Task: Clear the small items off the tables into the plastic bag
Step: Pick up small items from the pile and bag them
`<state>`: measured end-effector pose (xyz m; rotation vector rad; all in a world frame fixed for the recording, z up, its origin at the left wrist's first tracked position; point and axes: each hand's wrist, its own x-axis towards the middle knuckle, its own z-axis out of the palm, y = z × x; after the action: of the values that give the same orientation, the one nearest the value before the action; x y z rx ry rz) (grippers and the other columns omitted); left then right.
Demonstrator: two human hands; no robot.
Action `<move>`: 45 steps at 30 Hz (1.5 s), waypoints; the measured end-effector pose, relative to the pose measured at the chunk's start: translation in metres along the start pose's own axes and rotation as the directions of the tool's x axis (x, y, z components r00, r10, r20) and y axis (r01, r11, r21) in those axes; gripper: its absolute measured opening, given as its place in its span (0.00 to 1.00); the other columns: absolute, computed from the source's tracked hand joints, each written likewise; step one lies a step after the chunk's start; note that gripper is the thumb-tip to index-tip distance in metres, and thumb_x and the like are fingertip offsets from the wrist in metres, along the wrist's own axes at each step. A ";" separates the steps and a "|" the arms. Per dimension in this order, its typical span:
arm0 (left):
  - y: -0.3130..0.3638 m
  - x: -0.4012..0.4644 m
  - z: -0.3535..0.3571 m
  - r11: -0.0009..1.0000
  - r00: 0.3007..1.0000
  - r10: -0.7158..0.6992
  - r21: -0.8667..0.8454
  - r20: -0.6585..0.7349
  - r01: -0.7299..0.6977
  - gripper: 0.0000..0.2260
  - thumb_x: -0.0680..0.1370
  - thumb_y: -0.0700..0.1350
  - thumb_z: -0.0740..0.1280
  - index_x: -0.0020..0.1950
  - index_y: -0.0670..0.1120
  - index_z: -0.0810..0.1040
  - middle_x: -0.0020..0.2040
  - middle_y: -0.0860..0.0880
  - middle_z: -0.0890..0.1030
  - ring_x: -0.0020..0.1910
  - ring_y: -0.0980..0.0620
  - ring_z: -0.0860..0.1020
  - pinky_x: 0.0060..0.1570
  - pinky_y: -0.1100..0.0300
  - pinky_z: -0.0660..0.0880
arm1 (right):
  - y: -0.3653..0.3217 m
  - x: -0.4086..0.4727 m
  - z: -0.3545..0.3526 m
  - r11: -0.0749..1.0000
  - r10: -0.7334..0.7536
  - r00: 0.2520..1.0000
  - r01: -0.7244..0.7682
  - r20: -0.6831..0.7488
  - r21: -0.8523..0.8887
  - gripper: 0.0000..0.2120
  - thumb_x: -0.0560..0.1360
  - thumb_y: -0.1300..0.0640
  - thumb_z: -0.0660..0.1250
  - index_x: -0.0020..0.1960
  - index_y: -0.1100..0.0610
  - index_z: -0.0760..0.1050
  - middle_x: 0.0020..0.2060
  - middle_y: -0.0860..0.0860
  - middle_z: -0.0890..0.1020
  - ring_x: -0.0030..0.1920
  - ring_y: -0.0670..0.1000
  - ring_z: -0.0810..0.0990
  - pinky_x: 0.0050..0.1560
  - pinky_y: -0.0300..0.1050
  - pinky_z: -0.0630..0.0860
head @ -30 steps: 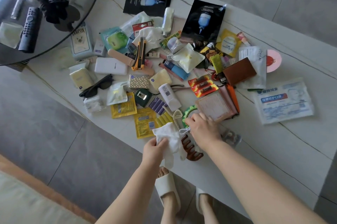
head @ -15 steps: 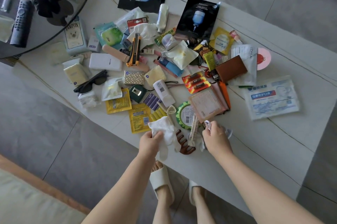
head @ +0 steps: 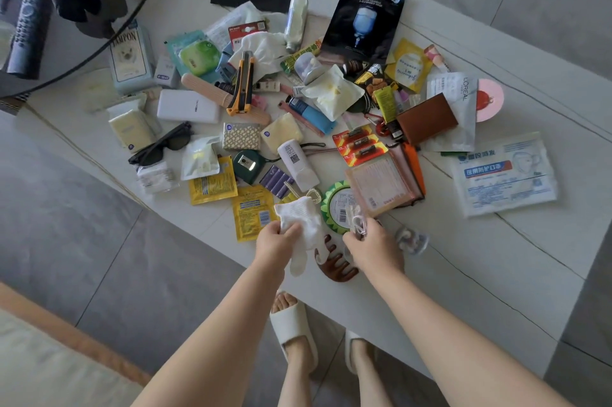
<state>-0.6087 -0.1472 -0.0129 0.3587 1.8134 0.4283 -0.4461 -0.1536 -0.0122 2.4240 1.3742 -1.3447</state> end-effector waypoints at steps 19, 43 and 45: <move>0.027 0.048 0.040 0.983 0.978 -0.117 -0.158 -0.175 0.089 0.16 0.72 0.48 0.73 0.54 0.49 0.70 0.45 0.48 0.76 0.45 0.45 0.76 0.51 0.49 0.76 | -0.004 0.022 -0.025 0.990 -0.120 0.990 0.113 0.075 0.086 0.05 0.74 0.54 0.62 0.48 0.52 0.73 0.37 0.47 0.78 0.36 0.45 0.74 0.29 0.36 0.64; 0.026 0.052 0.047 0.975 0.973 0.128 0.203 -0.190 -0.089 0.08 0.70 0.49 0.68 0.48 0.50 0.78 0.40 0.51 0.80 0.40 0.50 0.79 0.41 0.54 0.80 | -0.011 0.019 -0.036 0.979 -0.178 0.982 0.170 0.059 0.114 0.06 0.74 0.55 0.62 0.47 0.55 0.74 0.39 0.51 0.80 0.41 0.53 0.78 0.40 0.44 0.74; 0.027 0.051 0.049 0.963 0.964 0.177 0.236 -0.198 -0.128 0.09 0.71 0.51 0.67 0.50 0.51 0.77 0.41 0.52 0.80 0.40 0.52 0.79 0.41 0.56 0.78 | -0.012 0.018 -0.035 0.976 -0.188 0.981 0.180 0.055 0.125 0.05 0.74 0.55 0.62 0.47 0.56 0.73 0.39 0.52 0.80 0.42 0.54 0.78 0.42 0.46 0.74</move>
<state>-0.5745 -0.0949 -0.0556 0.6307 2.0627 0.3850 -0.4276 -0.1188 0.0012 2.3474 1.5780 -1.5773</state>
